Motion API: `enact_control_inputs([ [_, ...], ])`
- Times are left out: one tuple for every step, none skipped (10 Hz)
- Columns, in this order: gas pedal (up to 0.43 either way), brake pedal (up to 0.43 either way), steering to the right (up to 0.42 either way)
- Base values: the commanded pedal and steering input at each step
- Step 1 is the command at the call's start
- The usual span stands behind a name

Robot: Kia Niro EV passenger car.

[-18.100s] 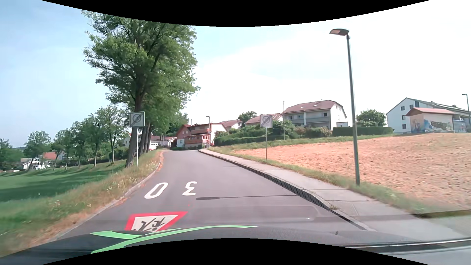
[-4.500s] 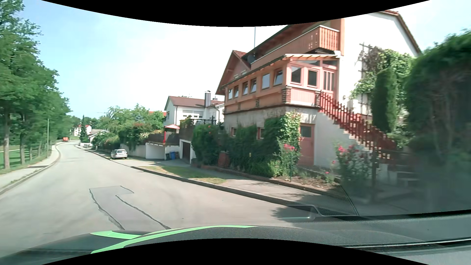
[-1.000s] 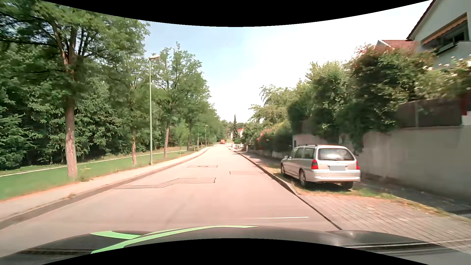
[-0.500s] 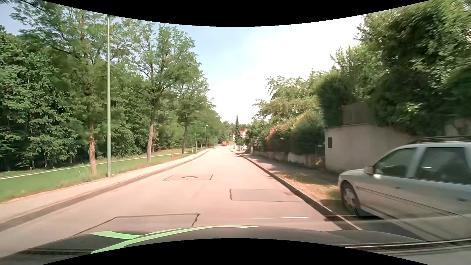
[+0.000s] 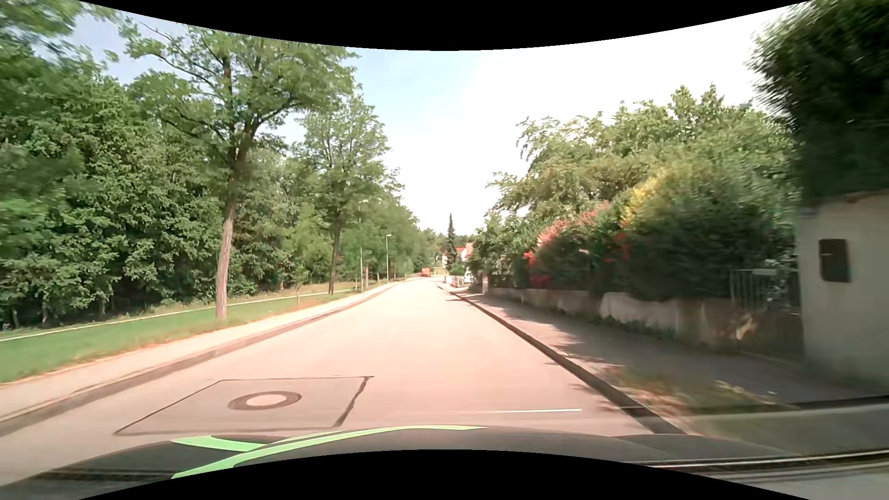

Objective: Follow the waypoints while adhering to traffic rules and regulations

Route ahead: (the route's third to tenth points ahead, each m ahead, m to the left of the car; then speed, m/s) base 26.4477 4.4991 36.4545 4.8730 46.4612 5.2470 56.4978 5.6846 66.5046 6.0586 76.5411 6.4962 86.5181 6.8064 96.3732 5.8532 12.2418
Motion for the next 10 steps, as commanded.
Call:
enact_control_inputs([
  [0.087,0.0,-0.006],
  [0.087,0.0,-0.006],
  [0.087,0.0,-0.006],
  [0.079,0.0,-0.006],
  [0.059,0.0,-0.006],
  [0.059,0.0,-0.006],
  [0.059,0.0,-0.007],
  [0.059,0.0,-0.007],
  [0.059,0.0,-0.008],
  [0.059,0.0,-0.008],
])
